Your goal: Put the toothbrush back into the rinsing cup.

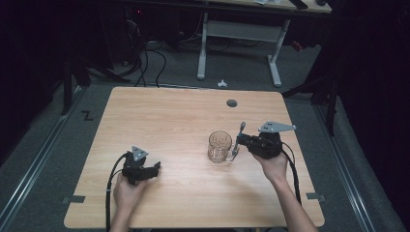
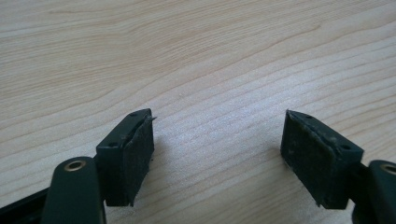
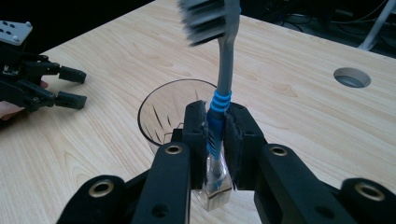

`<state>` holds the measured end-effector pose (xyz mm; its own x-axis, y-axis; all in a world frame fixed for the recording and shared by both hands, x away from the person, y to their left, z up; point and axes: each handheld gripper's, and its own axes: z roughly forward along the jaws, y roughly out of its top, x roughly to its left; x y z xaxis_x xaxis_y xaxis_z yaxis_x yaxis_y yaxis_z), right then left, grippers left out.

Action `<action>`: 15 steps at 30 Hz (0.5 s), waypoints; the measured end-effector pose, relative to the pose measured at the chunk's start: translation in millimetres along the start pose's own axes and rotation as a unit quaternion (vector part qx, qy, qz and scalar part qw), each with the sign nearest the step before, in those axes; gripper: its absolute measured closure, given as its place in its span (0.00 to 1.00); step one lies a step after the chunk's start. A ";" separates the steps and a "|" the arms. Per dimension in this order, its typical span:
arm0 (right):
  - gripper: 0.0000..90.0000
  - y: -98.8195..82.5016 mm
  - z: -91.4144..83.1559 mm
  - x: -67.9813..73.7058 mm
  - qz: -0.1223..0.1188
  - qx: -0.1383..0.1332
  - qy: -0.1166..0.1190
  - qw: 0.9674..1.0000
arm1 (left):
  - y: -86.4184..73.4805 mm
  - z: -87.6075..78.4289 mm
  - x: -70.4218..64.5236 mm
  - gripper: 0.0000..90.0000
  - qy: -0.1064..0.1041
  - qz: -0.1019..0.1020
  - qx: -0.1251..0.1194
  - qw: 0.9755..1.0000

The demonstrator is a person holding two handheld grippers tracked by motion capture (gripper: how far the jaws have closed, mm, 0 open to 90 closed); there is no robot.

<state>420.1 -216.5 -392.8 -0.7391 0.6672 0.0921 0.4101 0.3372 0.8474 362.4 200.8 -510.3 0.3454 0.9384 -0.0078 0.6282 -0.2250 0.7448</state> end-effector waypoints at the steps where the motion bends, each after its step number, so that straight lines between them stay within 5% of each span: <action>1: 0.88 -0.6 0.1 -0.1 0.001 0.001 0.000 1.000 | 0.0 0.0 0.0 0.29 0.000 0.000 0.000 1.000; 15: 0.88 -6.2 1.3 -2.3 0.008 0.004 0.002 1.000 | 0.0 0.0 0.0 0.29 0.000 0.000 0.000 1.000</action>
<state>420.0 -219.3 -398.9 -0.7343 0.6701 0.1080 0.4265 0.3317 0.8415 362.4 200.8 -510.3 0.3452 0.9385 -0.0079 0.6282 -0.2248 0.7449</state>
